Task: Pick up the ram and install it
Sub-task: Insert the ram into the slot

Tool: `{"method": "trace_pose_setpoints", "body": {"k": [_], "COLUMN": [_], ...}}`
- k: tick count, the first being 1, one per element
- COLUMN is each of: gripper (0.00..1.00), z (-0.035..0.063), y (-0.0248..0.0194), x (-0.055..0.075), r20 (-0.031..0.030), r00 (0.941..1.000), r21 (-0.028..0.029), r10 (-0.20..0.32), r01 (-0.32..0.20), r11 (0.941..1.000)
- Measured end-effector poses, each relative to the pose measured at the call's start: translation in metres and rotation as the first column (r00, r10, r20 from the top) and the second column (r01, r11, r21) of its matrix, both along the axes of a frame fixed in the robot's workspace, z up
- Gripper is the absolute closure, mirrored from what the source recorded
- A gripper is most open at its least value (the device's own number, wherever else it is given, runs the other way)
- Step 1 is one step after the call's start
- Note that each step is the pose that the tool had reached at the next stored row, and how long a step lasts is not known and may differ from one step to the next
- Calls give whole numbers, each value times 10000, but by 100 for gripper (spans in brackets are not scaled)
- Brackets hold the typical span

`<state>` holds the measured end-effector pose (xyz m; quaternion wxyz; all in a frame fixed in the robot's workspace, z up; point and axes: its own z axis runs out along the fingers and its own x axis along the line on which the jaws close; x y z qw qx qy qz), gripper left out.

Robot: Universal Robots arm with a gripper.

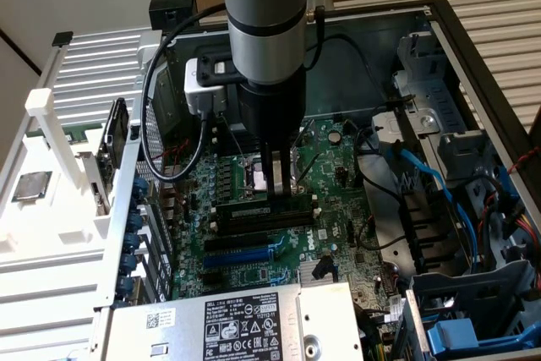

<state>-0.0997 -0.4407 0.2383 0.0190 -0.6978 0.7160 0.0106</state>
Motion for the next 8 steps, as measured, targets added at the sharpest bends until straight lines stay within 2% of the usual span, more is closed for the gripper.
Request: {"method": "trace_pose_setpoints", "body": {"k": [8], "gripper": [88], "z": [0], "y": [-8], "x": [0], "r20": [0], "r00": [10000], "r21": [0], "r10": [7], "r01": [-7], "r11": [10000]}}
